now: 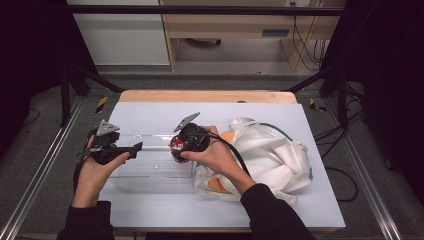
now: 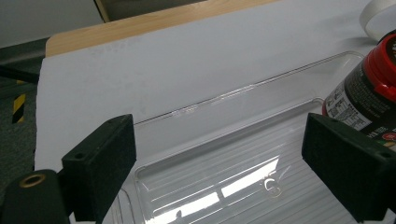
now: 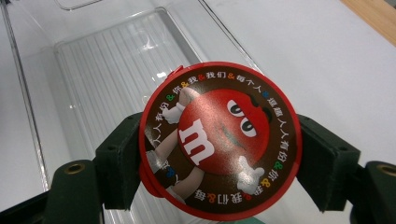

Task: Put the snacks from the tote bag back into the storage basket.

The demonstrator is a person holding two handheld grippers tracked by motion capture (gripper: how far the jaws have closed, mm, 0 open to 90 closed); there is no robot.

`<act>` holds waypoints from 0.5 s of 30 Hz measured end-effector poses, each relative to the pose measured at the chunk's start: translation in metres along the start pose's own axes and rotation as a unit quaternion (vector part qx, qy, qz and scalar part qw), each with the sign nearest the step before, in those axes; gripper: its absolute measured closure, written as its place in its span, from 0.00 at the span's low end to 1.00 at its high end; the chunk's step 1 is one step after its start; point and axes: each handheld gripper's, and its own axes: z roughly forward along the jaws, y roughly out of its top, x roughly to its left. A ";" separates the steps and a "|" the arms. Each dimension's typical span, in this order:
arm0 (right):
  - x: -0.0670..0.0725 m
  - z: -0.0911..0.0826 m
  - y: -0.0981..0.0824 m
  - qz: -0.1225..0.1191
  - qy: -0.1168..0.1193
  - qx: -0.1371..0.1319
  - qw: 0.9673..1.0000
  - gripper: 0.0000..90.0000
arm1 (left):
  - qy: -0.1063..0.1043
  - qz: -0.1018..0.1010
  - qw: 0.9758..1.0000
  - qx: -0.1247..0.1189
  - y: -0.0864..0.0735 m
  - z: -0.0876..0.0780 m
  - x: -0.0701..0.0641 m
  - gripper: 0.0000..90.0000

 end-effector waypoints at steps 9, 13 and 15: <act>0.000 0.005 -0.002 0.000 0.000 0.003 1.000 0.29 | -0.001 0.001 1.000 0.002 0.000 0.001 -0.001 0.11; 0.001 0.007 -0.003 0.000 0.001 0.004 1.000 0.29 | -0.002 0.001 1.000 0.001 0.000 0.001 -0.001 0.11; 0.001 0.008 -0.004 0.000 0.002 0.004 1.000 0.29 | -0.002 0.003 1.000 0.003 0.000 0.001 -0.001 0.11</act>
